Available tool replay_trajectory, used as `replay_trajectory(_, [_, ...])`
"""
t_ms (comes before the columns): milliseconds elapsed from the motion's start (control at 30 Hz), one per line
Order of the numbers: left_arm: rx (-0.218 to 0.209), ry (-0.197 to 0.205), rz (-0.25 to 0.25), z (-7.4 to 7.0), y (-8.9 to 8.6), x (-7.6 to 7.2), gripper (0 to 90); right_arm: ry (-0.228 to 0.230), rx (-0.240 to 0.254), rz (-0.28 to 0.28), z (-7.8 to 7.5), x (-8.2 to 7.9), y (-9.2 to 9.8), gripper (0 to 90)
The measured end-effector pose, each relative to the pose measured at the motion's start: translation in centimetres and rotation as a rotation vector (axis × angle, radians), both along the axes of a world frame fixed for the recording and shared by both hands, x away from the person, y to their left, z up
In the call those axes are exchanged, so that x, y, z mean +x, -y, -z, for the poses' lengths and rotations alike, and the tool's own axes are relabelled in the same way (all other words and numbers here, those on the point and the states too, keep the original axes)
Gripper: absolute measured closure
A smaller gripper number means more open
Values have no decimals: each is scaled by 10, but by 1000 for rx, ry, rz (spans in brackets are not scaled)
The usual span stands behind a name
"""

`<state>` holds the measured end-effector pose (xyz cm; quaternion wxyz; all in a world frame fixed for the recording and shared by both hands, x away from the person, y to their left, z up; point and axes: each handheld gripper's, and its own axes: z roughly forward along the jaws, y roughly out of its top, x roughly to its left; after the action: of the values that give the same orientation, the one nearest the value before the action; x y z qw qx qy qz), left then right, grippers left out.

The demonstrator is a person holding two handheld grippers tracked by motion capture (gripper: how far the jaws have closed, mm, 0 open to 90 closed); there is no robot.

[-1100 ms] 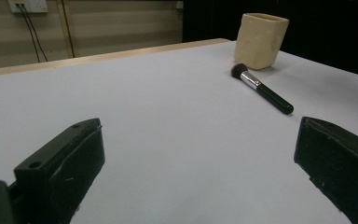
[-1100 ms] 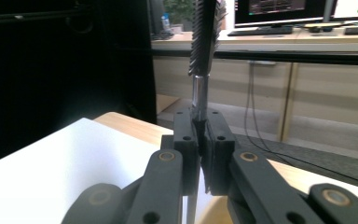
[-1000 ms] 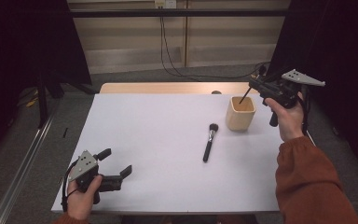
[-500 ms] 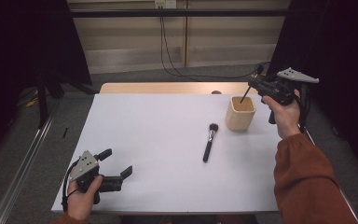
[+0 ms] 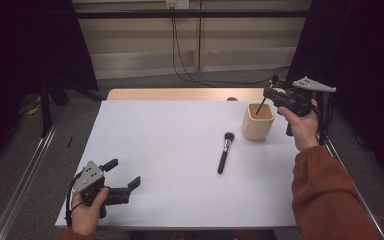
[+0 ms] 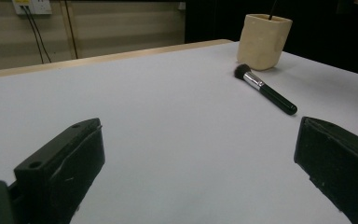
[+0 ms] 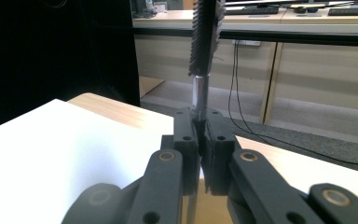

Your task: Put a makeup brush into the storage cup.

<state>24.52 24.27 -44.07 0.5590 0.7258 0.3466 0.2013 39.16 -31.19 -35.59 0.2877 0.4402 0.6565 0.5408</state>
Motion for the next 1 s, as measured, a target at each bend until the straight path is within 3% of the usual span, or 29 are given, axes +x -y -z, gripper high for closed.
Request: replay_trajectory(1000, [9,8,2,-1,-2,0,18,-45,-4,-1,35,1,-6,858])
